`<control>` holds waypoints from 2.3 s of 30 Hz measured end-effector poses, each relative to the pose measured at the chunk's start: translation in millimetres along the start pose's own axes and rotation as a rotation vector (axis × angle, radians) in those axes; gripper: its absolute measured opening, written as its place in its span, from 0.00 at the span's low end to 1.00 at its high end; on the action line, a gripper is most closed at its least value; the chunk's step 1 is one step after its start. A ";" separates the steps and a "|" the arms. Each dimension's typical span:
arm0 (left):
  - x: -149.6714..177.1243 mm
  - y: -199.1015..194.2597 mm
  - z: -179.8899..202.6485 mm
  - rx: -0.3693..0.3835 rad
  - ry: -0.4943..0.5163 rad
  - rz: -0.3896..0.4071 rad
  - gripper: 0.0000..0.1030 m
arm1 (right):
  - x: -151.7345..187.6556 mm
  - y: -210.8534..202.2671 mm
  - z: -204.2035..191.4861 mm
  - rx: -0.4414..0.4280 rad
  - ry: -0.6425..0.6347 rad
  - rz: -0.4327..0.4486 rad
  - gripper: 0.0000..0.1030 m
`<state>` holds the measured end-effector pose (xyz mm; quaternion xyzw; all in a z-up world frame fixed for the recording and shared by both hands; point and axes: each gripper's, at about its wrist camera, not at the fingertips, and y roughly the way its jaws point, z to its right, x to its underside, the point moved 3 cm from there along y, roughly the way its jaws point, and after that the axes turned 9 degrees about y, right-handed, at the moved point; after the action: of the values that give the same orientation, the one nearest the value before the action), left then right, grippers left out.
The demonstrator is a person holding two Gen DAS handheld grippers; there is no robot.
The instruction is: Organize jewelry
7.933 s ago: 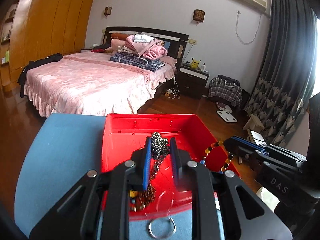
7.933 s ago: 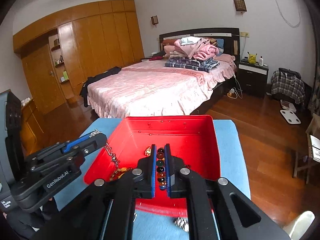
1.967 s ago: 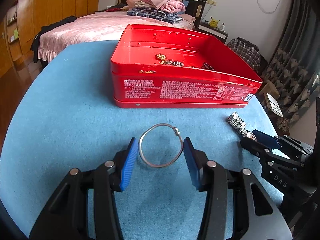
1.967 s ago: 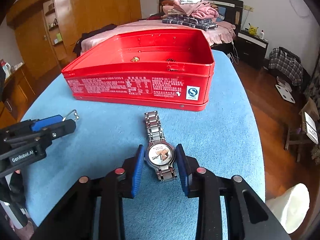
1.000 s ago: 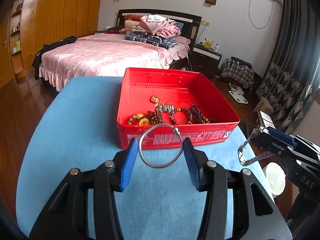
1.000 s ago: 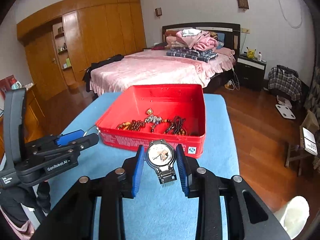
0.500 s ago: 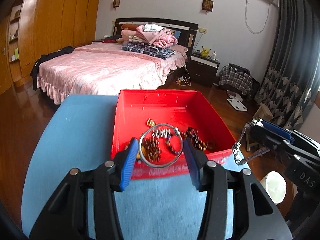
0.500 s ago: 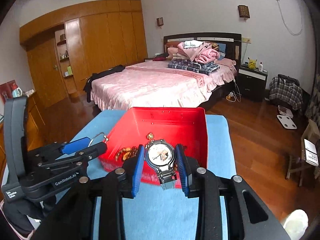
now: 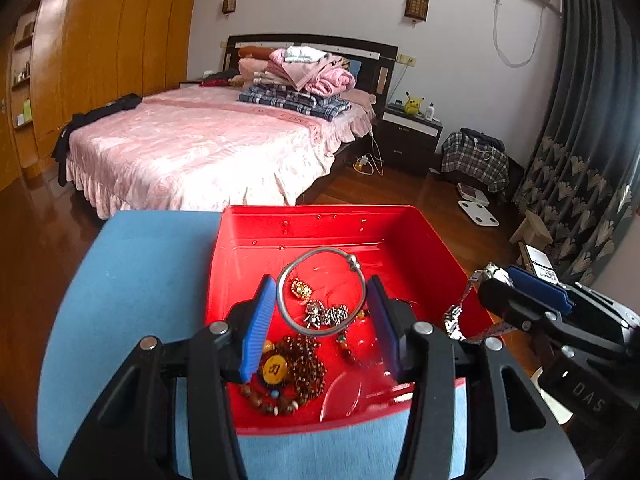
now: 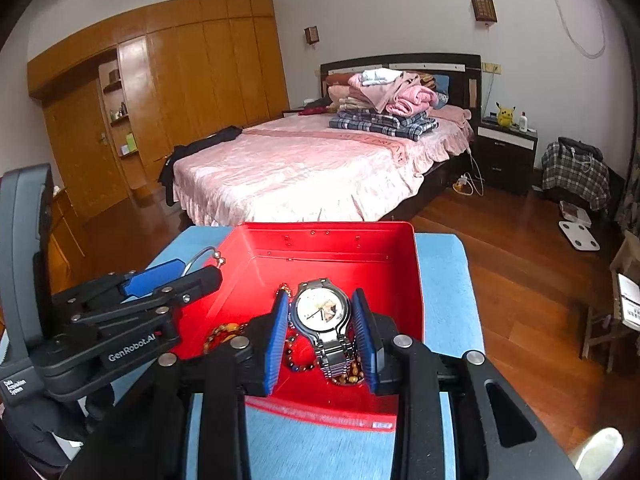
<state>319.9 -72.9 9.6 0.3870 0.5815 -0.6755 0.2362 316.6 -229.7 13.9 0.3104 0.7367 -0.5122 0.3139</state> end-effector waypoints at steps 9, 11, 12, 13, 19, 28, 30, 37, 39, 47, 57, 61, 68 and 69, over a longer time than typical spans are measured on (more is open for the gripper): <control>0.2 45.3 -7.0 0.001 -0.006 -0.079 0.48 | -8.2 27.9 15.9 0.030 0.020 0.014 0.32; -0.9 47.1 -6.7 -0.002 0.002 -0.075 0.58 | -10.2 25.6 18.8 0.039 0.022 0.022 0.32; -1.7 45.9 -5.8 -0.007 0.012 -0.066 0.59 | -10.8 22.5 19.7 0.042 0.021 0.028 0.34; -2.7 44.9 -4.6 -0.009 0.017 -0.060 0.63 | -12.3 21.5 20.4 0.046 0.021 0.034 0.39; -5.3 27.6 -4.8 -0.025 0.019 -0.022 0.79 | -17.5 4.8 21.7 0.071 0.029 0.070 0.65; 1.9 -21.0 -8.2 -0.049 0.028 0.033 0.91 | -8.8 -35.4 21.3 0.086 0.040 0.110 0.89; 7.0 -33.3 -9.5 -0.069 0.024 0.036 0.92 | -4.0 -44.7 20.2 0.077 0.051 0.114 0.91; 27.7 -78.5 -11.9 -0.072 -0.002 0.058 0.93 | 22.0 -77.4 13.4 0.041 0.074 0.094 0.94; 34.7 -90.7 -10.9 -0.075 -0.006 0.061 0.93 | 29.2 -84.1 10.9 0.032 0.075 0.085 0.94; 48.8 -128.5 4.2 -0.095 0.024 0.079 0.93 | 39.8 -119.7 -4.8 0.005 0.059 0.101 0.94; 43.6 -170.3 12.3 -0.104 0.032 0.142 0.93 | 33.8 -152.0 -20.2 -0.006 0.017 0.143 0.94; 42.4 -183.9 11.8 -0.107 0.028 0.166 0.93 | 31.3 -159.8 -26.0 -0.014 0.004 0.157 0.94; 41.5 -200.0 13.9 -0.118 0.047 0.191 0.93 | 31.9 -169.2 -32.7 -0.019 -0.018 0.175 0.94; 41.5 -200.2 13.9 -0.117 0.044 0.192 0.93 | 31.4 -170.2 -32.9 -0.022 -0.018 0.177 0.94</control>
<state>138.1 -38.5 97.6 0.4412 0.5854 -0.6059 0.3093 160.2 -242.3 93.9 0.3665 0.7091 -0.4771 0.3678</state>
